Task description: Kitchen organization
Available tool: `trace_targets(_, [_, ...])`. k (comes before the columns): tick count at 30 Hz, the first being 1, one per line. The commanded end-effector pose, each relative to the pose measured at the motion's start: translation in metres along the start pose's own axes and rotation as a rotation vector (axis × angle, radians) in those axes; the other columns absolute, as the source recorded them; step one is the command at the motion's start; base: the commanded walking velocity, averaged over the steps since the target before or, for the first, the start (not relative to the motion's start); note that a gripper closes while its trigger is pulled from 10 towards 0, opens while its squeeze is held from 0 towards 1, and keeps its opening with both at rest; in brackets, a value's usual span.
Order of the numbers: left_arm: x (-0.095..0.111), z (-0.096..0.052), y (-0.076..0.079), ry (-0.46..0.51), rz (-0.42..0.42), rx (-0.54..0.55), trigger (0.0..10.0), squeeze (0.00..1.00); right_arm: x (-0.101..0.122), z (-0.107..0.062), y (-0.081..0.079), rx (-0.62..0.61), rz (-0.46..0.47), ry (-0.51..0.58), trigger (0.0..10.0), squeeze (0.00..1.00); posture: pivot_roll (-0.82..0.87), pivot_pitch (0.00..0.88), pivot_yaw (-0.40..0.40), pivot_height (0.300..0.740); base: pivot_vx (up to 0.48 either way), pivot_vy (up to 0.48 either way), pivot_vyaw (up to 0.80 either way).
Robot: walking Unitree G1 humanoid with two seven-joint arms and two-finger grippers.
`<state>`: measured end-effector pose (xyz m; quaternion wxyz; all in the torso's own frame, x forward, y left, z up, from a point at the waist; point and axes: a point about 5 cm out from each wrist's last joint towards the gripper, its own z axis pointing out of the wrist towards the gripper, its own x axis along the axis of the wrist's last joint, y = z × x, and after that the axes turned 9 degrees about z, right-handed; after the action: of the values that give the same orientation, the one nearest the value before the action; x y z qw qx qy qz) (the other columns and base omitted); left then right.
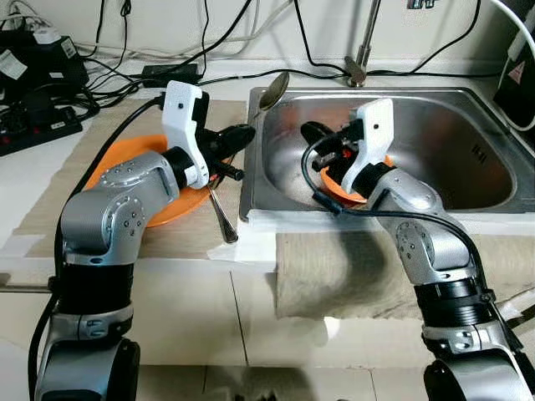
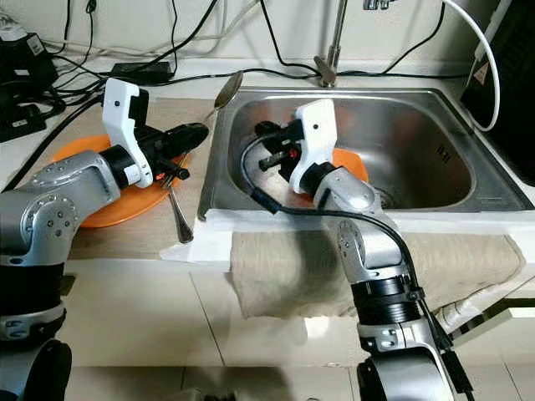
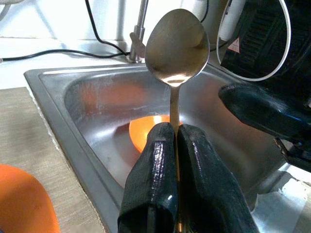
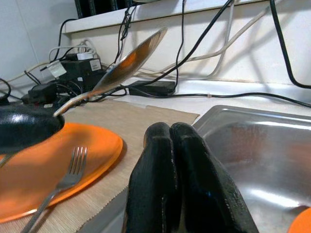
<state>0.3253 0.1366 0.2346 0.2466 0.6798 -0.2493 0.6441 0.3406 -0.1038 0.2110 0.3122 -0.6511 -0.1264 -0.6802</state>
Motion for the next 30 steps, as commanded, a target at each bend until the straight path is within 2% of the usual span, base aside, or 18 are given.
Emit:
trace_targets(1, [0.004, 0.0, 0.004, 0.01, 0.013, -0.017, 0.0, 0.0, 0.006, 0.002, 0.001, -0.008, 0.013, 0.029, 10.0, 0.0, 0.04, 0.0, 0.018, 0.74, 0.0, 0.0, 0.0])
trace_targets(6, [0.003, 0.0, 0.008, 0.009, 0.014, -0.035, 0.0, 0.0, 0.007, 0.005, 0.001, -0.024, 0.074, 0.05, 10.0, 0.0, 0.04, 0.0, 0.02, 0.74, 0.0, 0.0, 0.0])
trace_targets(10, [0.002, 0.001, 0.012, 0.007, 0.013, -0.05, 0.0, 0.0, 0.008, 0.007, 0.003, -0.041, 0.181, 0.069, 10.0, 0.0, 0.04, 0.0, 0.021, 0.74, 0.0, 0.0, 0.0])
trace_targets(11, [0.002, 0.001, 0.012, 0.007, 0.013, -0.05, 0.0, 0.0, 0.008, 0.007, 0.003, -0.041, 0.181, 0.069, 10.0, 0.0, 0.04, 0.0, 0.021, 0.74, 0.0, 0.0, 0.0])
trace_targets(12, [0.001, 0.001, 0.014, 0.006, 0.013, -0.057, 0.0, 0.0, 0.008, 0.009, 0.002, -0.044, 0.236, 0.077, 10.0, 0.0, 0.04, 0.0, 0.022, 0.74, 0.0, 0.0, 0.0])
trace_targets(15, [0.0, 0.002, 0.016, 0.004, 0.015, -0.063, 0.0, 0.0, 0.007, 0.011, 0.001, -0.05, 0.307, 0.082, 10.0, 0.0, 0.04, 0.0, 0.02, 0.74, 0.0, 0.0, 0.0])
trace_targets(21, [0.0, 0.002, 0.019, 0.01, 0.013, -0.077, 0.0, 0.0, 0.003, 0.013, -0.002, -0.045, 0.315, 0.073, 10.0, 0.0, 0.04, 0.0, 0.019, 0.74, 0.0, 0.0, 0.0])
trace_targets(30, [0.005, 0.003, 0.037, 0.052, 0.014, -0.17, 0.0, 0.0, 0.006, 0.021, -0.001, -0.077, 0.368, 0.09, 10.0, 0.0, 0.05, 0.0, 0.013, 0.74, 0.0, 0.0, 0.0])
